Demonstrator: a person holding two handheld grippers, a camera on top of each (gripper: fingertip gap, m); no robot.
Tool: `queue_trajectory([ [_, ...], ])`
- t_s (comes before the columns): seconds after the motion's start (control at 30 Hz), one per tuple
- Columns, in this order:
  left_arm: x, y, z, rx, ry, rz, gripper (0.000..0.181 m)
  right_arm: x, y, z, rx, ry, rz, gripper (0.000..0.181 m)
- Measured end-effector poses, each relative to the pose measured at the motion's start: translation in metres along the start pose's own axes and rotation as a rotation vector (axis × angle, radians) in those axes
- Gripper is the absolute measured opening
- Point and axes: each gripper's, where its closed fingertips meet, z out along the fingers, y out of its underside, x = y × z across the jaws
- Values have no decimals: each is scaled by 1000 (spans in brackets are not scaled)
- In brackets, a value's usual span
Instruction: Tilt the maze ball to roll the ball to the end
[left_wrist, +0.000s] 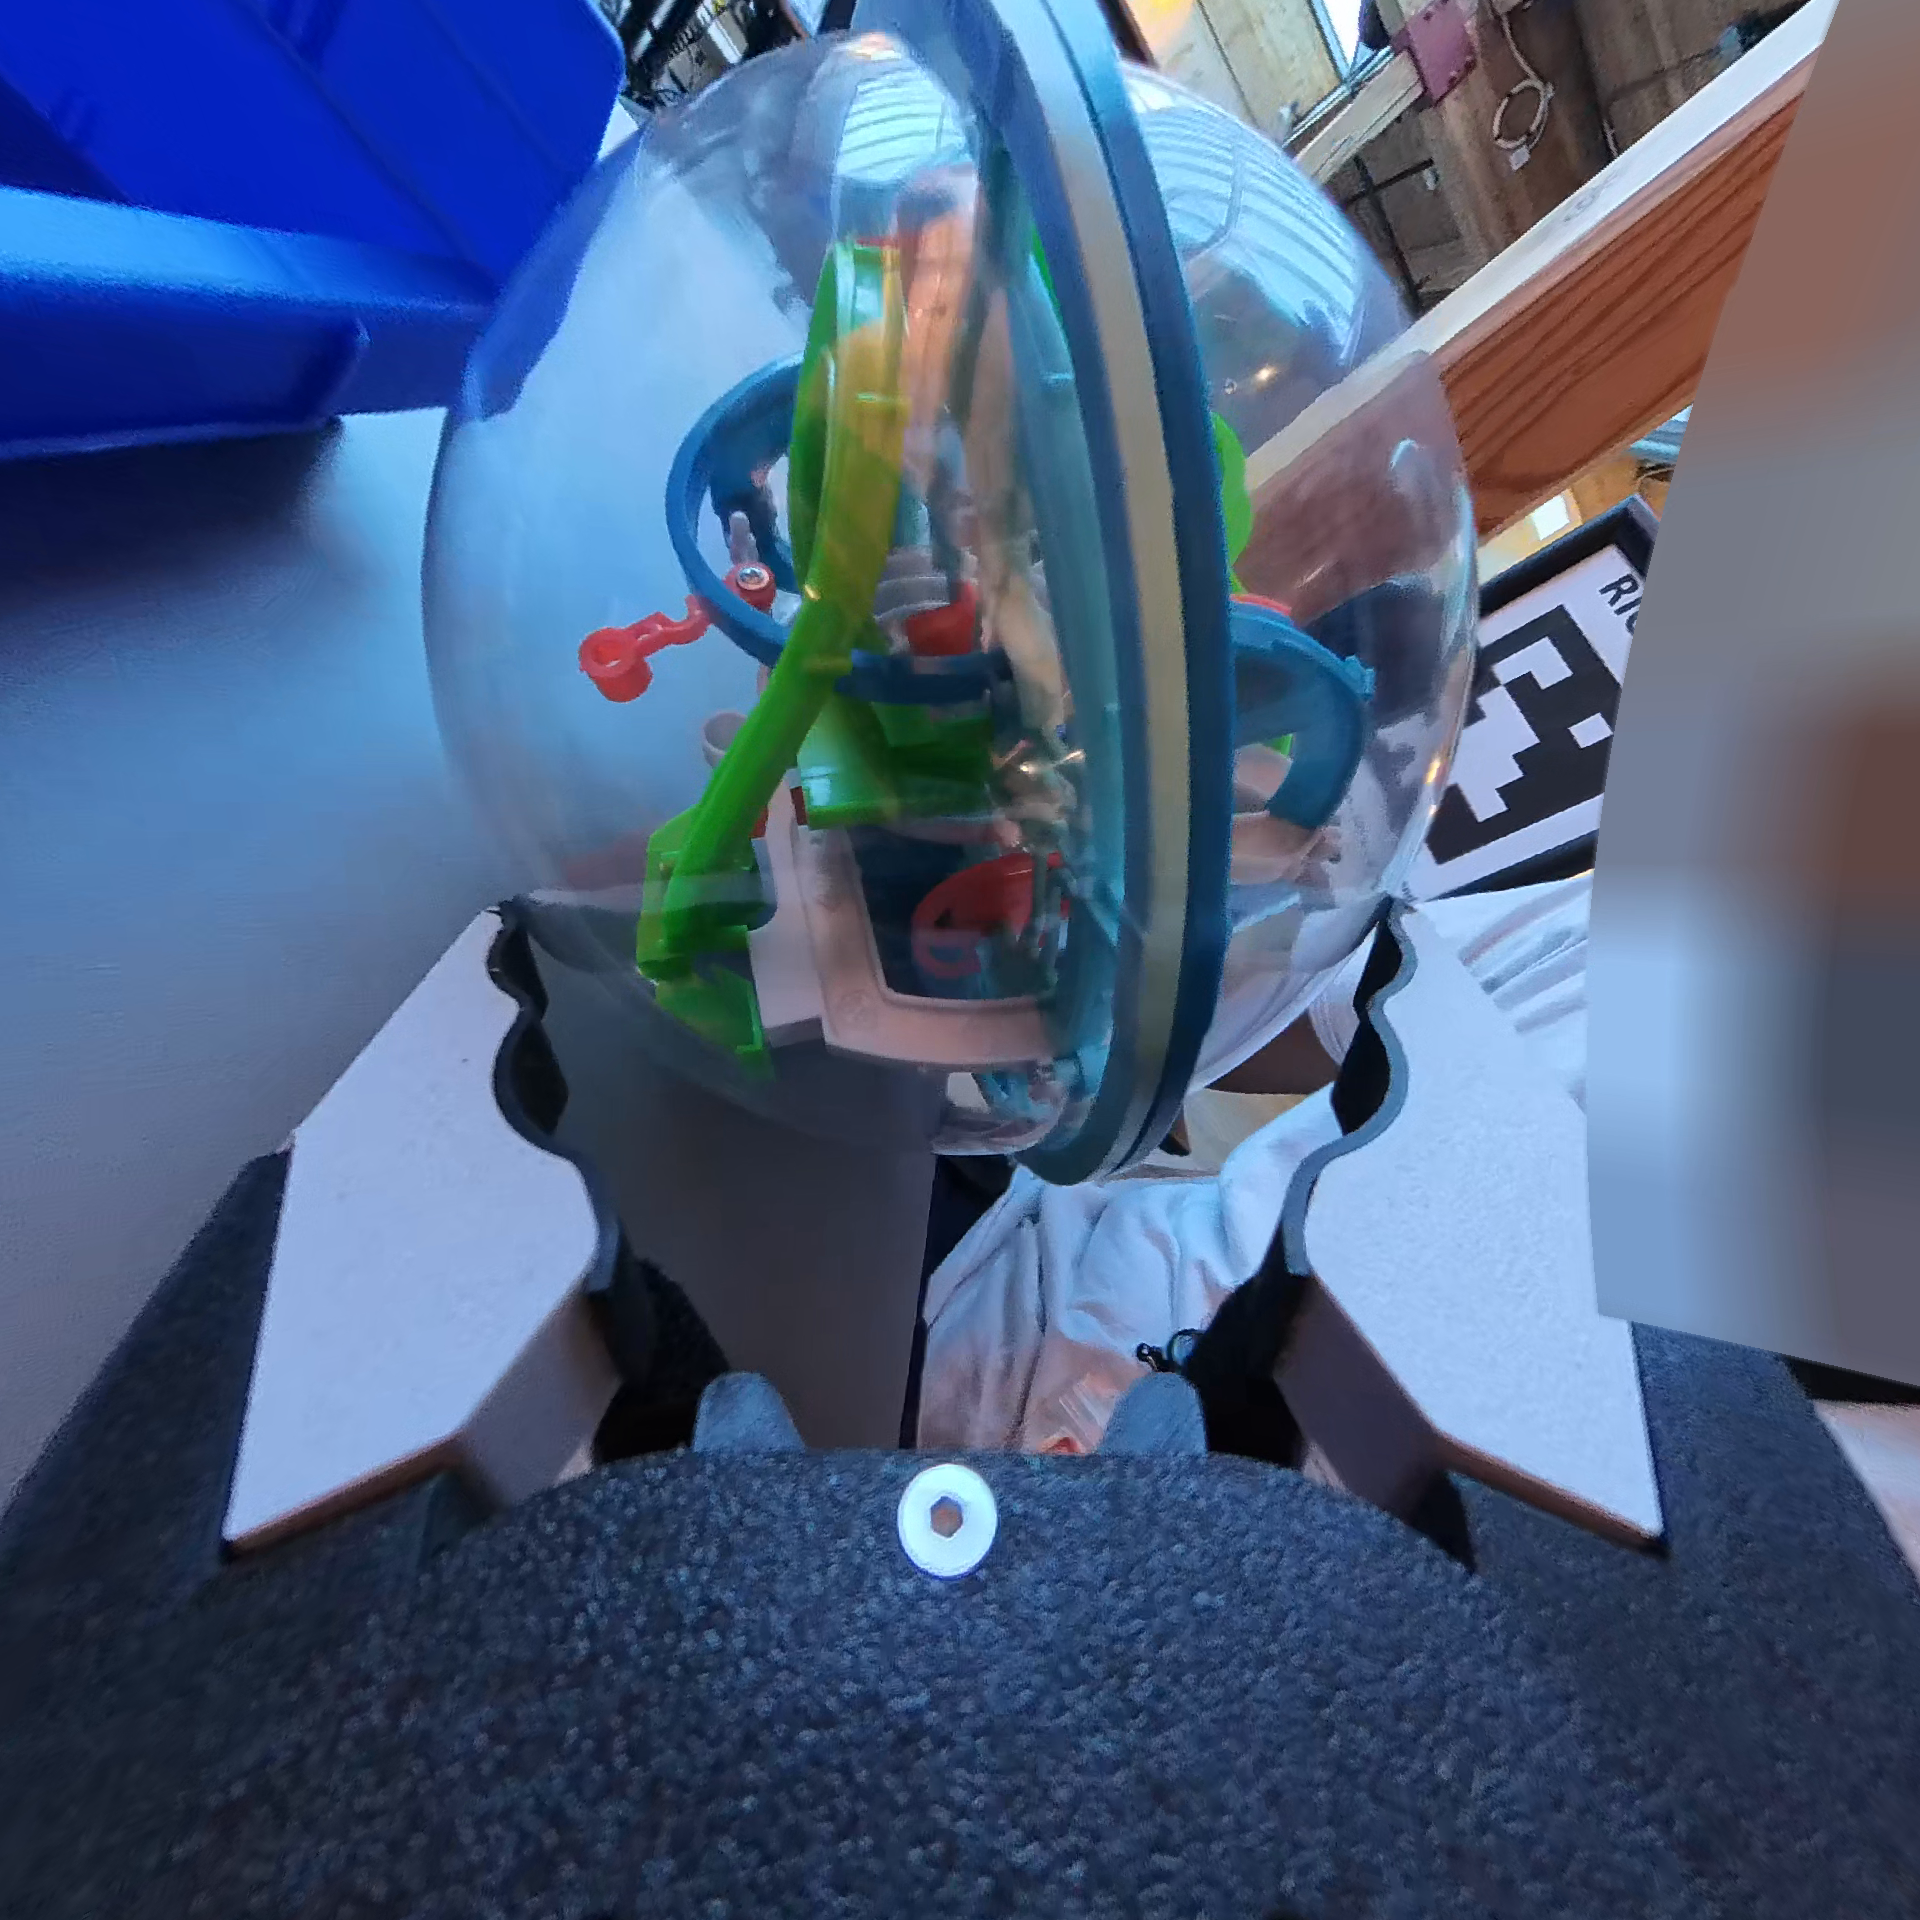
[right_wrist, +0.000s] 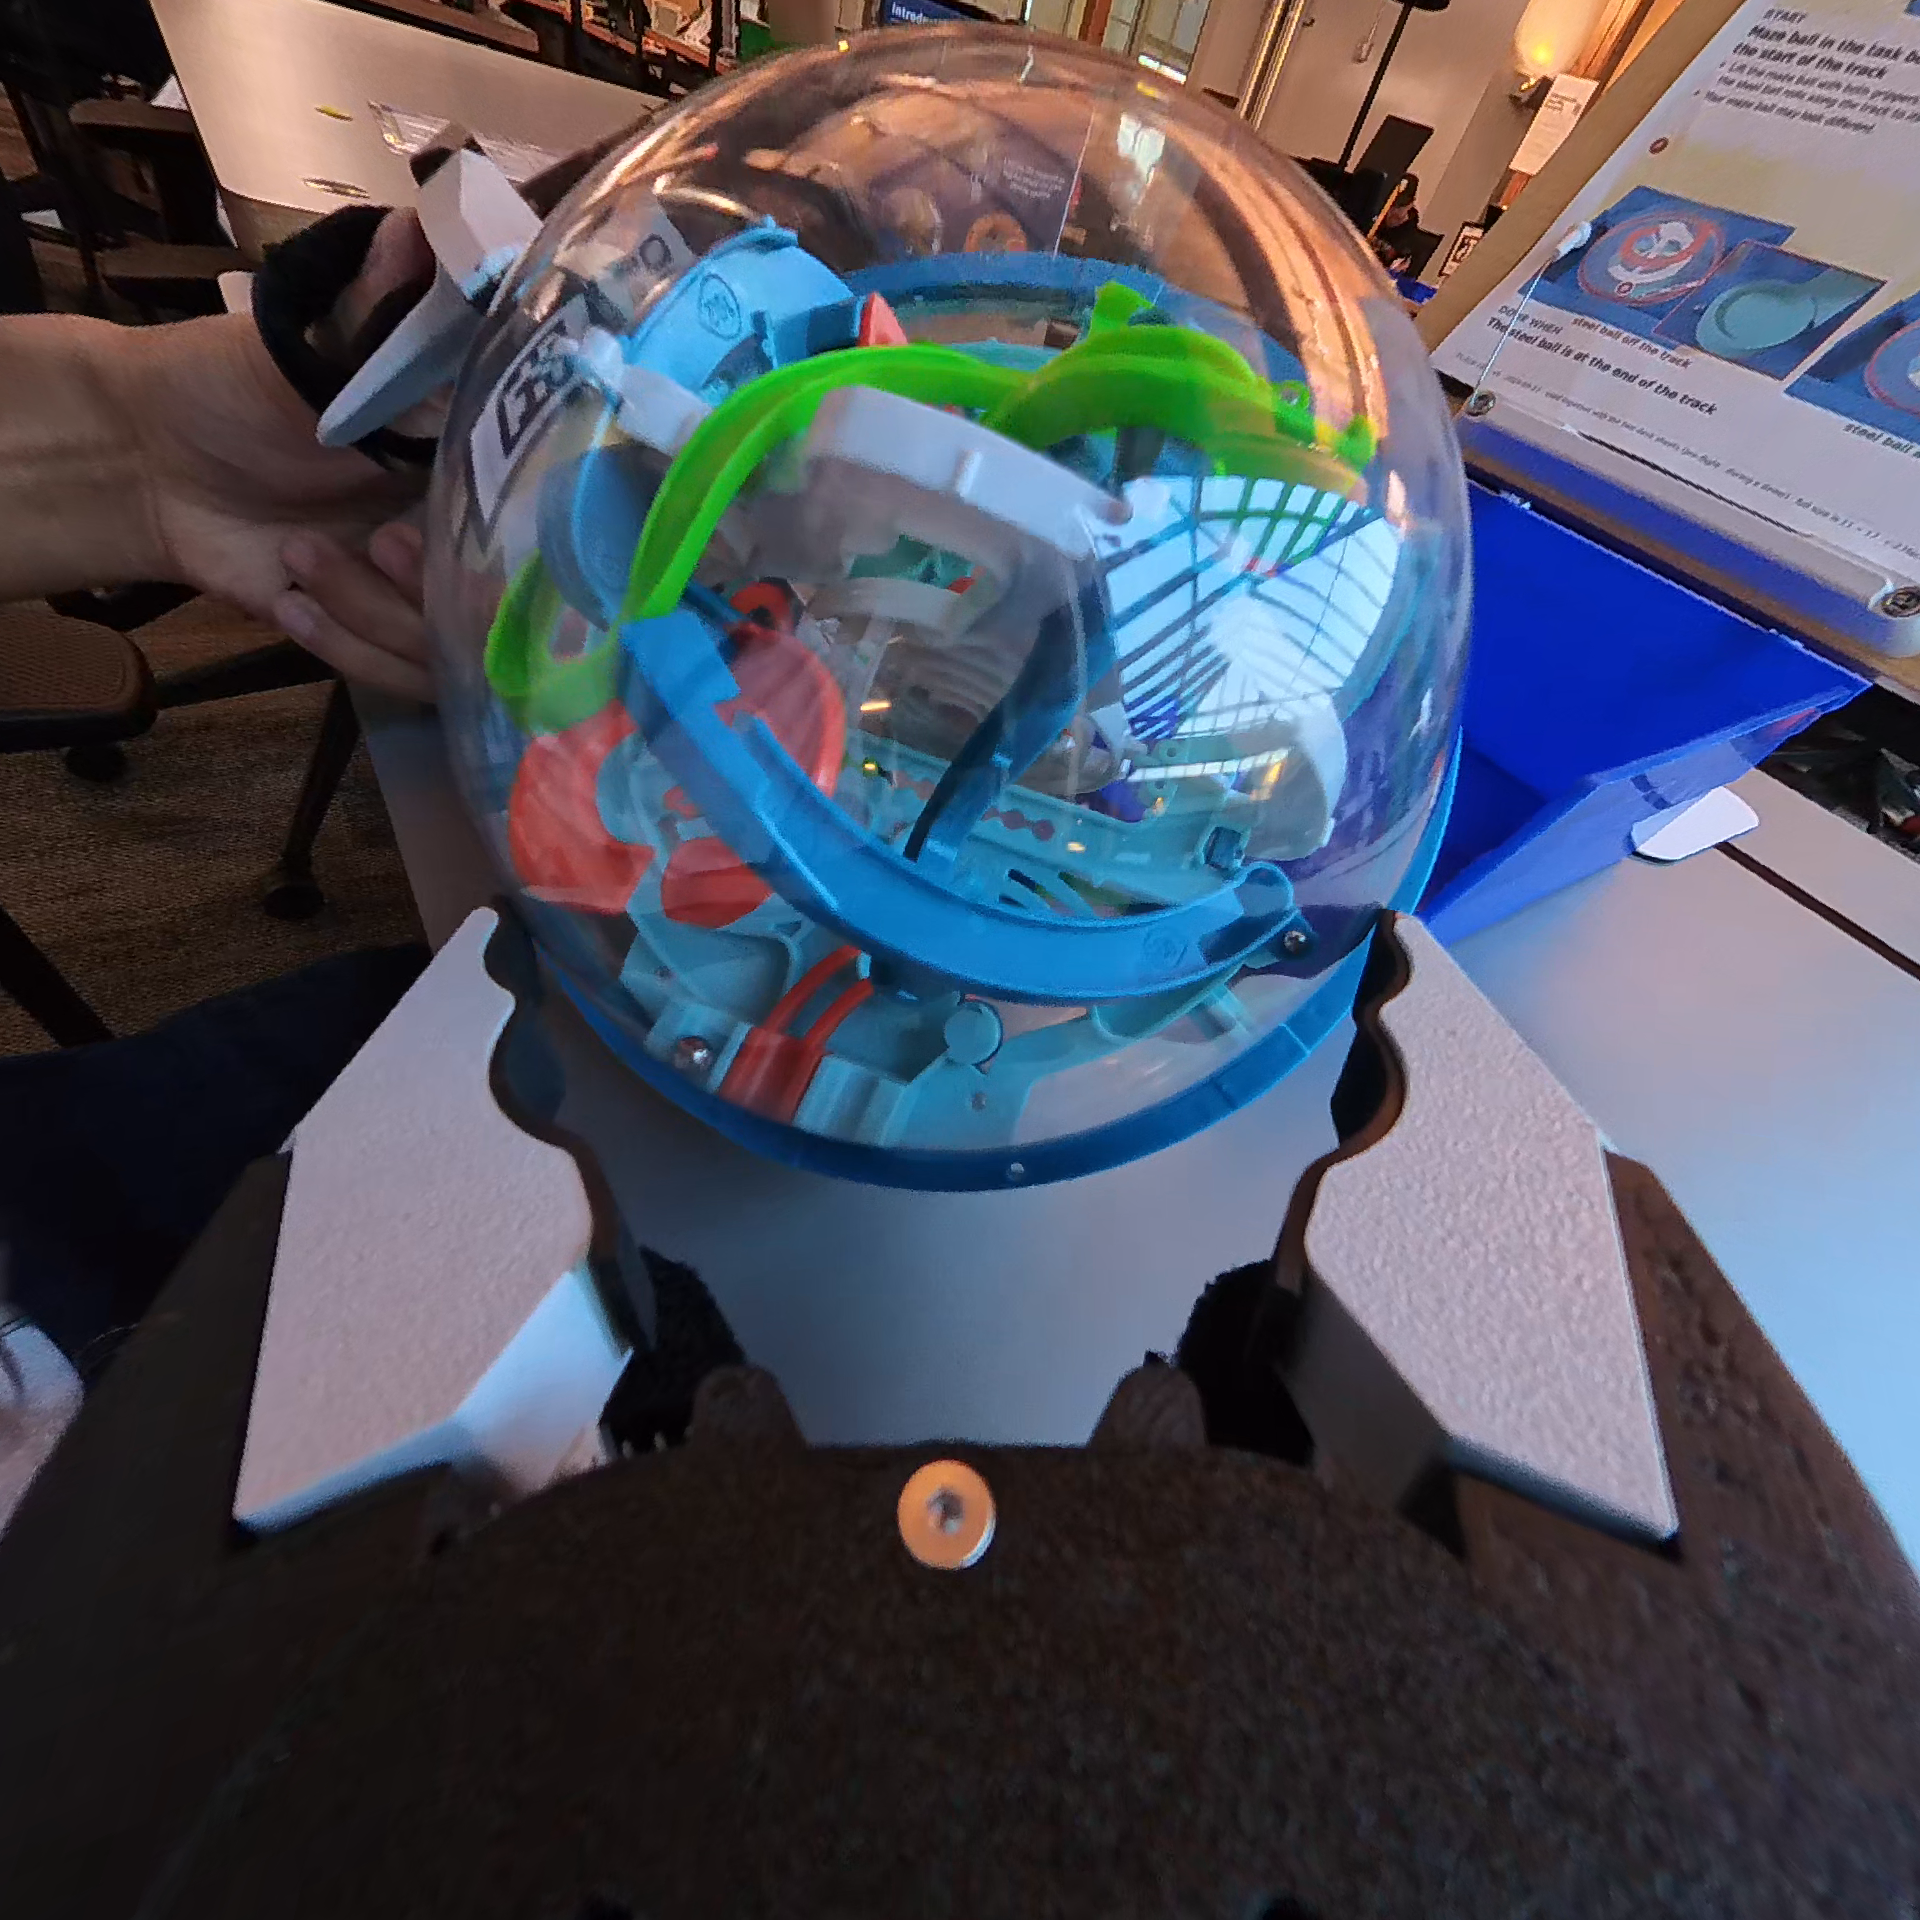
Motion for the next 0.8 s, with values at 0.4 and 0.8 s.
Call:
queue_trajectory([
  [0.4,6,-28,-32,-28,-204,322,142,-1,-10,8,27,-7,35,150],
  [0.8,12,-60,-9,-251,-405,818,159,-1,-30,28,43,-39,0,148],
])
